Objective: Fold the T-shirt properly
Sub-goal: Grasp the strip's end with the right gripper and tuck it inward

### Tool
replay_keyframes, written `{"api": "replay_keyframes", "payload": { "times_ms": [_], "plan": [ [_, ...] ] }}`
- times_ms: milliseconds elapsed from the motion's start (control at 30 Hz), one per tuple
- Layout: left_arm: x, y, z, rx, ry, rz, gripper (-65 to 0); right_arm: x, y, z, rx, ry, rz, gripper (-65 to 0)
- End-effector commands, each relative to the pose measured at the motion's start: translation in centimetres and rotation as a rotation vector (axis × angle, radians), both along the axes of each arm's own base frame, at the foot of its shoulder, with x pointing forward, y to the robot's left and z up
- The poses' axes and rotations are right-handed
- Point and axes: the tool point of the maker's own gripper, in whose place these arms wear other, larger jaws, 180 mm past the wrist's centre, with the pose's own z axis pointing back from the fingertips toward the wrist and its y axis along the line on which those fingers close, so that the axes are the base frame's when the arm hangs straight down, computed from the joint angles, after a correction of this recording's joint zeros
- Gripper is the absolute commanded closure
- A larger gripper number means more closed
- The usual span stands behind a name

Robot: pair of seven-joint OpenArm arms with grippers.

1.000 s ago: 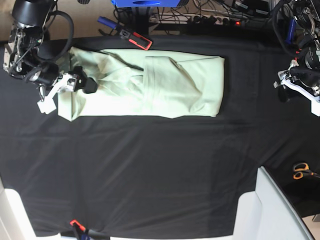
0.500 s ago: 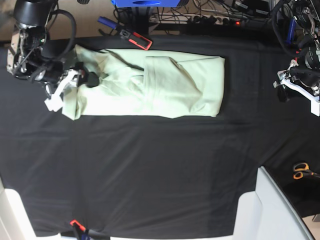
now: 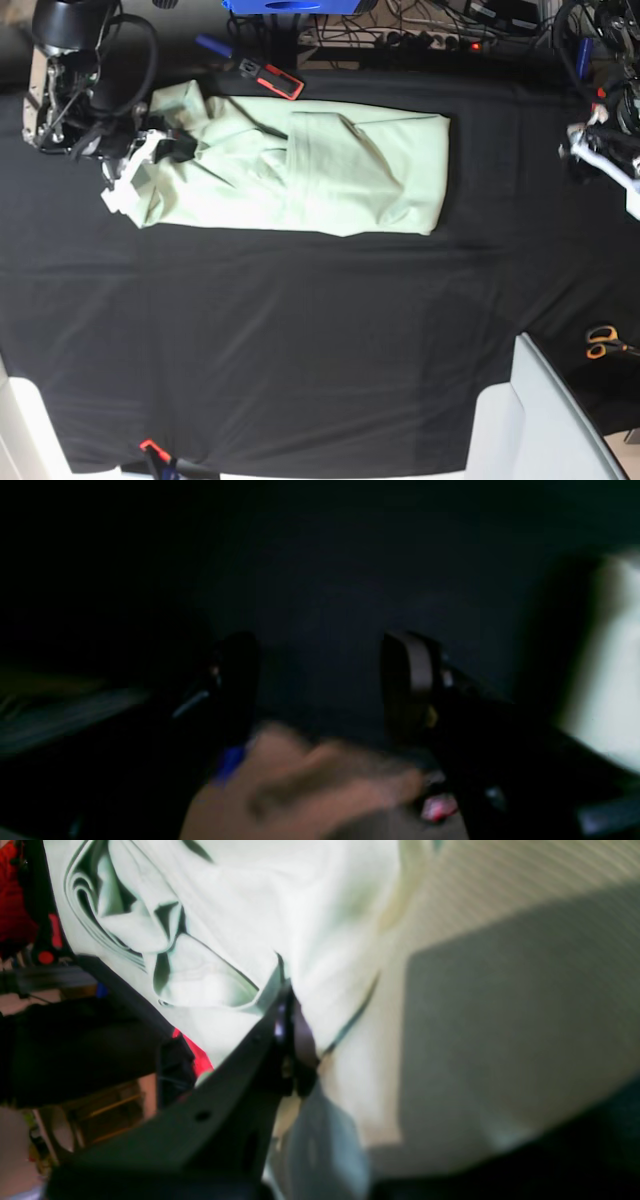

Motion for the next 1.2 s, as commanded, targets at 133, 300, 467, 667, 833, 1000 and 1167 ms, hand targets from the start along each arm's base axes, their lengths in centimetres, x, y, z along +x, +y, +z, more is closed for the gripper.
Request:
{"api": "replay_keyframes", "payload": {
  "times_ms": [133, 300, 467, 667, 833, 1000, 1167],
  "plan": [
    [-3.2, 4.0, 0.2, 0.268, 0.16, 0.017, -38.0, 0.1, -3.7, -0.1, -0.115, 0.028, 0.034, -0.1],
    [-4.4, 5.4, 0.5, 0.392, 0.272, -0.045, -38.0, 0.5, -5.1, 0.2, -0.146, 0.019, 0.037, -0.1],
    [-4.8, 5.8, 0.8, 0.434, 0.302, -0.051, -38.0, 2.0, -8.3, 1.2, -0.207, -0.027, 0.021, -0.1],
    [-4.6, 5.6, 0.6, 0.435, 0.279, -0.075, -38.0, 2.7, -11.8, 1.6, -0.284, 0.008, -0.073, -0.1],
    [-4.7, 5.0, 0.1, 0.421, 0.271, -0.072, -38.0, 3.7, -13.2, 3.6, -0.364, 0.003, -0.213, -0.1],
    [-4.7, 5.0, 0.1, 0.422, 0.267, -0.074, -38.0, 4.3, -11.6, 4.9, -0.416, 0.01, -0.265, -0.1],
    [-4.7, 5.0, 0.1, 0.422, 0.267, -0.074, -38.0, 4.2, -9.1, 4.7, -0.437, 0.053, -0.301, -0.1]
  ]
}}
